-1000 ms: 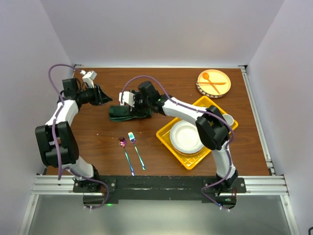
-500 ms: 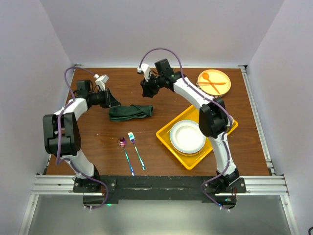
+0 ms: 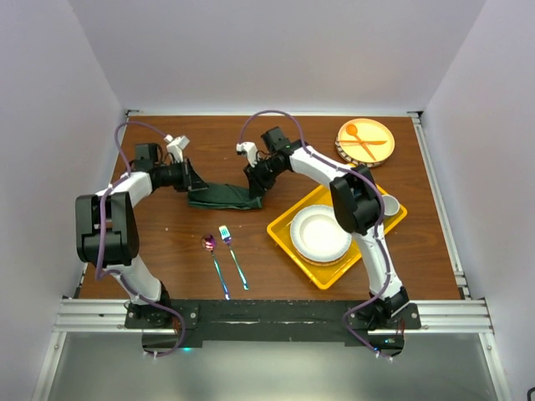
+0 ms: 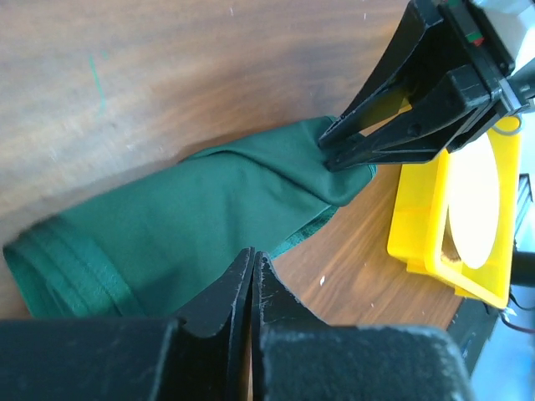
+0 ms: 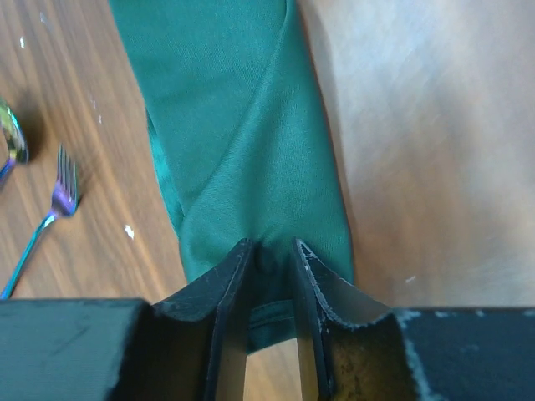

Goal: Fold the napkin into a case and place the utensils inside
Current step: Rotate the smaller rectangle-folded napkin at the center of the board.

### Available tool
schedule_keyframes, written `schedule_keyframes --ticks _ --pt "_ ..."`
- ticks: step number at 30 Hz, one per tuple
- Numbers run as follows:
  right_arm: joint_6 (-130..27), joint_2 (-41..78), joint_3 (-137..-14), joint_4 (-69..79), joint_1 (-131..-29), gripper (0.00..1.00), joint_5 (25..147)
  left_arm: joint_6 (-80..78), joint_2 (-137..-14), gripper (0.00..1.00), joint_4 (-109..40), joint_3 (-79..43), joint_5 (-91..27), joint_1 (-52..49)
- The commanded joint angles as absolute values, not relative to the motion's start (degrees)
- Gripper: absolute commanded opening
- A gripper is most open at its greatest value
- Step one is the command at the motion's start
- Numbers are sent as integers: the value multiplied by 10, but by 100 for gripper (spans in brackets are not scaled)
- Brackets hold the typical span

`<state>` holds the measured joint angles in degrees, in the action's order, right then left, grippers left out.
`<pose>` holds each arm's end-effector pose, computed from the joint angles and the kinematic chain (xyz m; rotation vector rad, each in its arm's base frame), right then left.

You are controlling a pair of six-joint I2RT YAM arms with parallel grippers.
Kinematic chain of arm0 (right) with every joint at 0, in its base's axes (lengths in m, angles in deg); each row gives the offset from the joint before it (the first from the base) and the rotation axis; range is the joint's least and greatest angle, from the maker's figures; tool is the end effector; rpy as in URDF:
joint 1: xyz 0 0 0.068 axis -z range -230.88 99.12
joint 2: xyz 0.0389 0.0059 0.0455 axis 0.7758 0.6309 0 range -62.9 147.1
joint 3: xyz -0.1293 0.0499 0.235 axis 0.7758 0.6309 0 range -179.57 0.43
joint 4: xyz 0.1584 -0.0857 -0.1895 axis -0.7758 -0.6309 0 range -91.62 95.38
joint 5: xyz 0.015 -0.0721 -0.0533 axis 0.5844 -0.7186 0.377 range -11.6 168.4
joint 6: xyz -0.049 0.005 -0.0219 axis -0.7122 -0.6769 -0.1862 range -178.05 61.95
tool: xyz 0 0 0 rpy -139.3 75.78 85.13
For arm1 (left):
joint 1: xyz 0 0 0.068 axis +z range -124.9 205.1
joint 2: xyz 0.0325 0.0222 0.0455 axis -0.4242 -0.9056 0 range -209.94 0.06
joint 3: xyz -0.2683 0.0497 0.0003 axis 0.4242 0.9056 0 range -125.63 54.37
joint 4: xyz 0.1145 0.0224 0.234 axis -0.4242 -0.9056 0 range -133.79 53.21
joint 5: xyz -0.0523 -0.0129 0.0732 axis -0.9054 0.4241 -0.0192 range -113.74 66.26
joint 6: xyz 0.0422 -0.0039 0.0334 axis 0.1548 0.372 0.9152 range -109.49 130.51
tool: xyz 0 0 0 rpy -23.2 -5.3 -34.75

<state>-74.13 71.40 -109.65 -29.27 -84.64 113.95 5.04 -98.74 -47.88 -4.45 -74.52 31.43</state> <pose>0.4088 0.2982 0.1685 -1.2831 2.2205 0.9185 0.3483 0.0109 0.1879 0.1445 2.2833 -1.0649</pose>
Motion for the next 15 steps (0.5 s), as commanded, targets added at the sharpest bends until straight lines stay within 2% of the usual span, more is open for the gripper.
schedule_keyframes --ticks 1,8,15 --pt "-733 664 -1053 -275 -855 27 1158 32 -979 1 -447 -24 -759 302" --pt "-728 654 -988 -237 -866 28 1125 13 -1009 0 -436 7 -737 296" --pt "-719 625 -975 -221 -873 38 1150 30 -1083 0 -458 -19 -699 300"
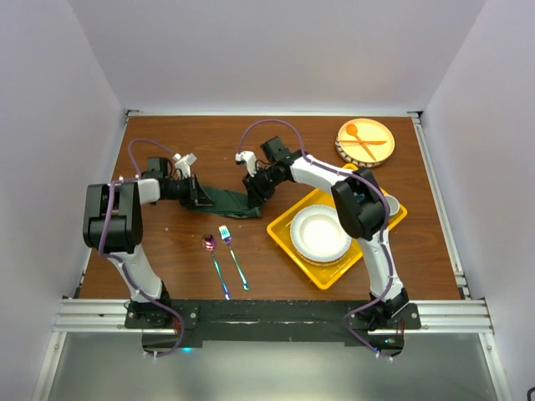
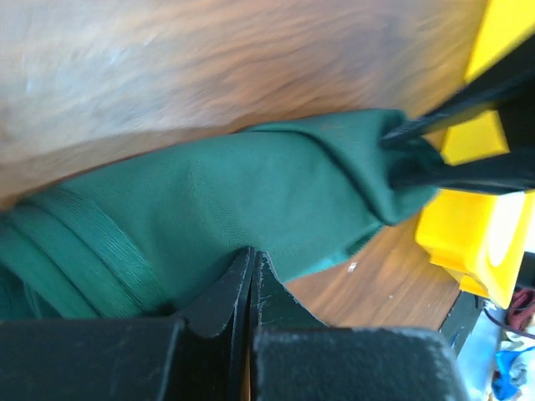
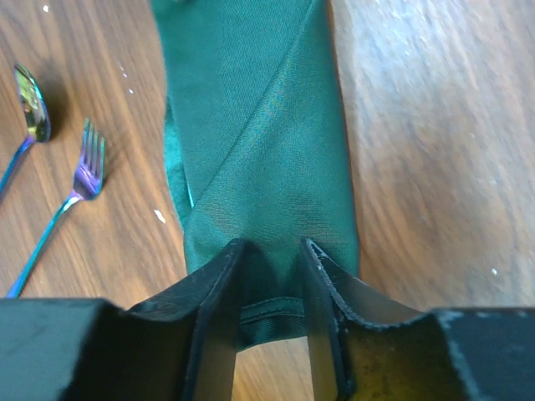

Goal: Fold the napkin into a case and place the utensils inside
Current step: Rotate the smaller rectangle-folded napkin at the center of the board.

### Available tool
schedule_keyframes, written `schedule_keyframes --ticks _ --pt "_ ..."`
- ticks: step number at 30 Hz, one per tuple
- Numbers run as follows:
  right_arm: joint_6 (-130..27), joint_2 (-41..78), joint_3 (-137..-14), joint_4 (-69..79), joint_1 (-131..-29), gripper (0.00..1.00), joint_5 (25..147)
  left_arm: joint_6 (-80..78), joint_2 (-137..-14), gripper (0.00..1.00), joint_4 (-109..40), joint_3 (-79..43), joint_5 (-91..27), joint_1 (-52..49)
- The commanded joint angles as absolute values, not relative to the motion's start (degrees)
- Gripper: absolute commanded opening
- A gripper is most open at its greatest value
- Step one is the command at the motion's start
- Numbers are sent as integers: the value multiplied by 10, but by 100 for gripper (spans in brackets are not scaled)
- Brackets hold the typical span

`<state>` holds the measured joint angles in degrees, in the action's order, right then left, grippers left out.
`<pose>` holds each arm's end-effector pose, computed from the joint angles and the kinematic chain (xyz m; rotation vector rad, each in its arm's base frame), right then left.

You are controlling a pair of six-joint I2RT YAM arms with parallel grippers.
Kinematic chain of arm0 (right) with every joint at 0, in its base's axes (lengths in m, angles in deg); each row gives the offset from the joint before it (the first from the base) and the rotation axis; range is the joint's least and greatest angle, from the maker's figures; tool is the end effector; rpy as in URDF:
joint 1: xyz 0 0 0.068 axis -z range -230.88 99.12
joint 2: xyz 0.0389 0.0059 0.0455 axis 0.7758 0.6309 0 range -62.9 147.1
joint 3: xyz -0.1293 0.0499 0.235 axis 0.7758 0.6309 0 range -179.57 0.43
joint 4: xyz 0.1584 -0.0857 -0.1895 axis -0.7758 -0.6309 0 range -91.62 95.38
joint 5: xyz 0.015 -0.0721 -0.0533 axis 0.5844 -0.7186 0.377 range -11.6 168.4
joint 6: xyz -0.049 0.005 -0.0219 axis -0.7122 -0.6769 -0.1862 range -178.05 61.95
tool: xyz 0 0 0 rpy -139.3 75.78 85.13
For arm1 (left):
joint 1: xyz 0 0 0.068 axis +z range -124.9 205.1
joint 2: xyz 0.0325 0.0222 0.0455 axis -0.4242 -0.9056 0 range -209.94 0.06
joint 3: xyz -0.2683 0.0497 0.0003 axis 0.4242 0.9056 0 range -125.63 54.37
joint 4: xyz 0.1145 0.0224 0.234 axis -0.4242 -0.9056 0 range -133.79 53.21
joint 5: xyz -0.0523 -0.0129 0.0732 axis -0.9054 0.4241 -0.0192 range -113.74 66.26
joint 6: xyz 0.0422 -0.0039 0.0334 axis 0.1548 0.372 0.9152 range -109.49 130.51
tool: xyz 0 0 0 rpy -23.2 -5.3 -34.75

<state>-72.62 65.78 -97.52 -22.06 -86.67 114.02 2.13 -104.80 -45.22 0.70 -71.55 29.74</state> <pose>0.3776 0.2978 0.1585 -1.2994 2.2136 0.9413 0.3386 0.0011 0.1309 0.0150 2.4490 -1.0987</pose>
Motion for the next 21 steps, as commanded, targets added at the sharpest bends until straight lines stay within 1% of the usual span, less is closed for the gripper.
schedule_keyframes --ticks 1,5,11,13,18,21 --pt "-722 621 -985 -226 -872 40 1157 36 -1091 0 -470 -28 -698 300" --pt "-761 601 -1004 -259 -870 45 1163 68 -1137 0 -496 -84 -687 300" --pt "-796 603 -1027 -285 -863 46 1160 165 -1190 0 -546 -182 -695 300" --pt "-799 610 -1037 -297 -863 46 1177 177 -1203 3 -564 -213 -702 300" --pt "-760 647 -1046 -282 -863 46 1194 188 -1207 12 -562 -226 -730 298" --pt "-719 660 -1045 -245 -863 46 1202 190 -1203 13 -565 -222 -737 298"
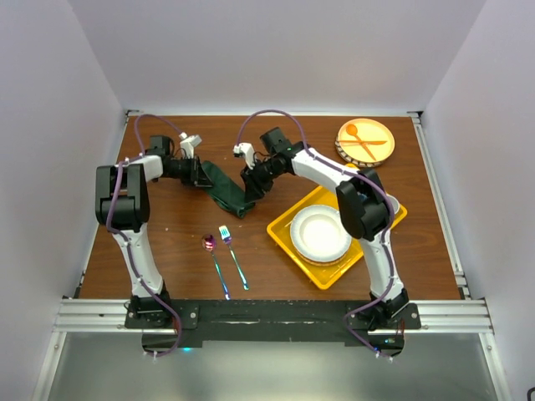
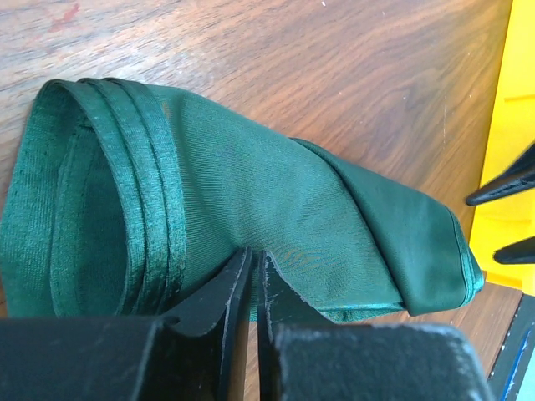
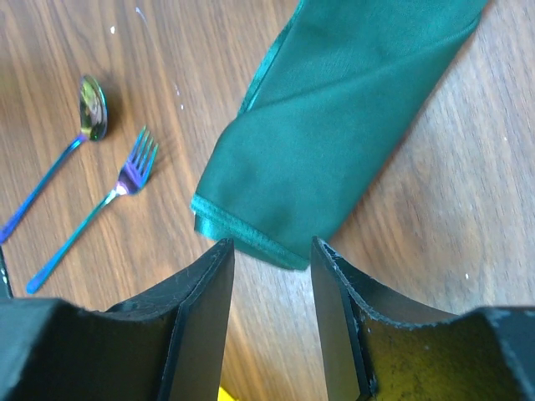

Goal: Fold the napkin into a case and place the utensils inside
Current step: Rotate the smaller rectangle-folded napkin at the center of the board.

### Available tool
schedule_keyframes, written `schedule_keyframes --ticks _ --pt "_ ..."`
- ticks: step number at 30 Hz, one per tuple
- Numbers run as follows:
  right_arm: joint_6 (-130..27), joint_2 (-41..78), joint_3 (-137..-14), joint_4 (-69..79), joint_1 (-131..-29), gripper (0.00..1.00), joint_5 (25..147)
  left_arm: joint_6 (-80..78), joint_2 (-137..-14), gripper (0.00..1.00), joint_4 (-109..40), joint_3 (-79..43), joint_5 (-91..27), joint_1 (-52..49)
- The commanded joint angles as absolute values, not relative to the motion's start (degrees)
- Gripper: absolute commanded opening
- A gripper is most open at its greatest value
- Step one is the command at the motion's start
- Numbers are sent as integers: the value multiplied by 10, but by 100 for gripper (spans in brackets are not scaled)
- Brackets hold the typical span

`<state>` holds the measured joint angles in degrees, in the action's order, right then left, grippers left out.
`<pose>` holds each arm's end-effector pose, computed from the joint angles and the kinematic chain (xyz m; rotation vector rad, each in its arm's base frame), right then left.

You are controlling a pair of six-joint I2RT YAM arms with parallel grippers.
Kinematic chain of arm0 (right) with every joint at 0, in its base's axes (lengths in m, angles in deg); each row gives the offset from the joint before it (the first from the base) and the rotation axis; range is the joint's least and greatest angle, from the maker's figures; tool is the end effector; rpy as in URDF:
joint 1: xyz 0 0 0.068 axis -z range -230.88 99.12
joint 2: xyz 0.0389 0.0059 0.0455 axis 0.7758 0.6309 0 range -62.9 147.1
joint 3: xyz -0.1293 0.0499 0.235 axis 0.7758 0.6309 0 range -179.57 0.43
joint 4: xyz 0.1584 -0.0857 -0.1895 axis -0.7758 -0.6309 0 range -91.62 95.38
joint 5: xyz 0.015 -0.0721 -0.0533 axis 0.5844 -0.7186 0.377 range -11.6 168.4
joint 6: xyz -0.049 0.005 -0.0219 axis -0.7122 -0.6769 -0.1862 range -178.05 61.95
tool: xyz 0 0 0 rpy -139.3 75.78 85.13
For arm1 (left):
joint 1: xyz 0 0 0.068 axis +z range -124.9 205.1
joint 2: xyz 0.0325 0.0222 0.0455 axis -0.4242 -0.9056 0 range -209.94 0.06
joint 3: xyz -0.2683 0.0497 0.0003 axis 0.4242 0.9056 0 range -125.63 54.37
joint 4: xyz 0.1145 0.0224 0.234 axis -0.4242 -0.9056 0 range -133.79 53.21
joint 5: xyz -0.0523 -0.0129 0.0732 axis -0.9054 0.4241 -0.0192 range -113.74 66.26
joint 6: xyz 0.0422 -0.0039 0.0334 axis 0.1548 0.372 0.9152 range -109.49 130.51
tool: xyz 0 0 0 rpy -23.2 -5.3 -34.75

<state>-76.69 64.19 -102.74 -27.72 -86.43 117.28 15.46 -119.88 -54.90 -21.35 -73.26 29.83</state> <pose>0.3798 0.2989 0.1943 -1.3732 2.1099 0.9830 0.4152 0.0072 0.1284 0.2771 2.3992 -1.0530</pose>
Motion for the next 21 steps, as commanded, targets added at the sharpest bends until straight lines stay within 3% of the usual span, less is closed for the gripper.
schedule_keyframes --ticks 1,21 --pt "-712 663 -1045 -238 -865 46 1205 190 -1203 13 -565 -220 -737 298" --pt "-694 739 -1030 -223 -910 47 1135 165 -1278 12 -560 -257 -715 292"
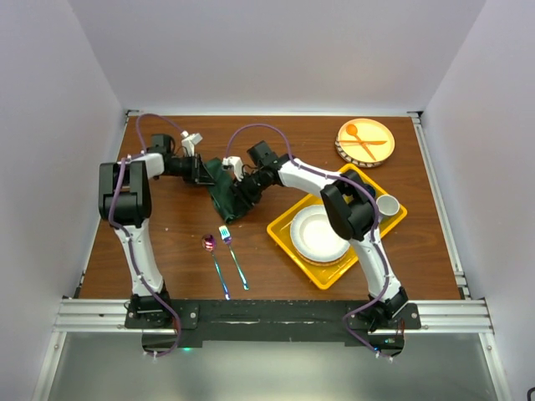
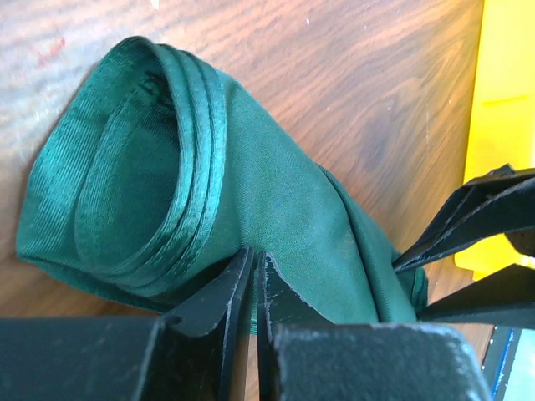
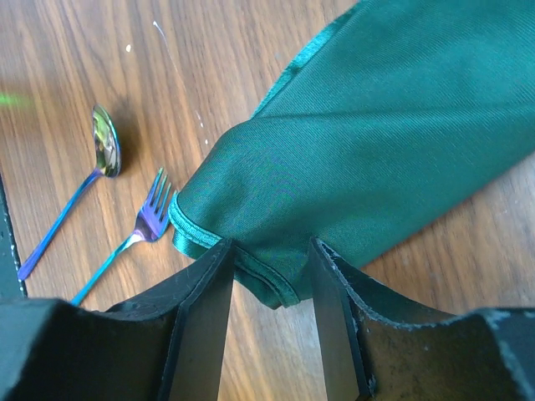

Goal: Fold the napkin into a case and place the utensils inside
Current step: Rotate the smaller rectangle-folded napkin at the center of the board.

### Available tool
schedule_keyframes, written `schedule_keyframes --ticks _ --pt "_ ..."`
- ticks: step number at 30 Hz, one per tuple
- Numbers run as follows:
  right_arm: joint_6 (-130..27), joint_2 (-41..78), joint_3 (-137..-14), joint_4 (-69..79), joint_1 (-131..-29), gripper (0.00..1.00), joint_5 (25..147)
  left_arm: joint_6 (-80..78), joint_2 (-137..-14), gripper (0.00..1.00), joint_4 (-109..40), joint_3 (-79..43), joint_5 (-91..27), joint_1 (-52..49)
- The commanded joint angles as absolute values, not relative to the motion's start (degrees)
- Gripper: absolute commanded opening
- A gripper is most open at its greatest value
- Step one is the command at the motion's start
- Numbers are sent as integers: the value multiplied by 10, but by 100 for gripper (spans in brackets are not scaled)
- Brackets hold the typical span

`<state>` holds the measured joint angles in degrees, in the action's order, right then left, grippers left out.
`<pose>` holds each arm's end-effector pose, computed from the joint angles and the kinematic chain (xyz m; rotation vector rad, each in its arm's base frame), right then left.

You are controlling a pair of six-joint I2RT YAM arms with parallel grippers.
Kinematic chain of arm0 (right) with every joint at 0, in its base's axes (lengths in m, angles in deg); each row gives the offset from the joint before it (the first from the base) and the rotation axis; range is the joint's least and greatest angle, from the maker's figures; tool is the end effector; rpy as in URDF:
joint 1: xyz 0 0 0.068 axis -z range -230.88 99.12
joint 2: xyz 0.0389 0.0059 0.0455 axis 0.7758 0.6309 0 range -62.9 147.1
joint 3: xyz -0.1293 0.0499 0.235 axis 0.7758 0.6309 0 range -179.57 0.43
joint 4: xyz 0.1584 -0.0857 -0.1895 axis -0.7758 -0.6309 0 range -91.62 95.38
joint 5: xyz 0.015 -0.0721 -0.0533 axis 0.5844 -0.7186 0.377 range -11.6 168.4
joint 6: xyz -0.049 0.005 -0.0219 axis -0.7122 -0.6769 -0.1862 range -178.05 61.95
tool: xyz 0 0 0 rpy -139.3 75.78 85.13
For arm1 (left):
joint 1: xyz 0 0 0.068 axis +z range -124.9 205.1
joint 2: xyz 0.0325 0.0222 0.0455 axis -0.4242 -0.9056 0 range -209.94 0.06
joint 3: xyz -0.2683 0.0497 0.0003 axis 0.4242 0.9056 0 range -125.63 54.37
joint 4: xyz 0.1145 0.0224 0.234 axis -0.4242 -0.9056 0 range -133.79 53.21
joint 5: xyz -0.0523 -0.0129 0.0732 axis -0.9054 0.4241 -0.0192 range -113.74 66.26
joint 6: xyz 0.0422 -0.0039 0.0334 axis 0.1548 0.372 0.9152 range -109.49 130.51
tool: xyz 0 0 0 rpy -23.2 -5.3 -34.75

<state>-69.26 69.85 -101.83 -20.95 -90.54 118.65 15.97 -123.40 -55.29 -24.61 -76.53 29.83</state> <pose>0.3672 0.3343 0.1501 -1.3436 2.1786 1.0901 0.4268 0.0069 0.1198 0.2983 2.3733 -1.1235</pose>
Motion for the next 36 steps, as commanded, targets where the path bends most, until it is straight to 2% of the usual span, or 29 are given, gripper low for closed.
schedule_keyframes --ticks 1,6,11,15,21,26,36 --pt "-693 739 -1031 -226 -910 46 1128 165 -1287 12 -563 -267 -713 290" --pt "-680 711 -1028 -222 -909 54 1126 161 -1298 12 -566 -290 -714 275" --pt "-621 651 -1027 -182 -895 55 1187 138 -1258 20 -516 -295 -763 278" --pt "-588 616 -1007 -120 -894 53 1221 60 -1198 26 -453 -286 -809 289" --pt "-485 630 -991 -36 -894 48 1259 -18 -1175 29 -400 -275 -832 290" --pt "-430 664 -990 3 -895 37 1284 -26 -1169 29 -387 -246 -833 290" --pt "-344 748 -998 82 -896 34 1292 -27 -1182 29 -394 -230 -828 291"
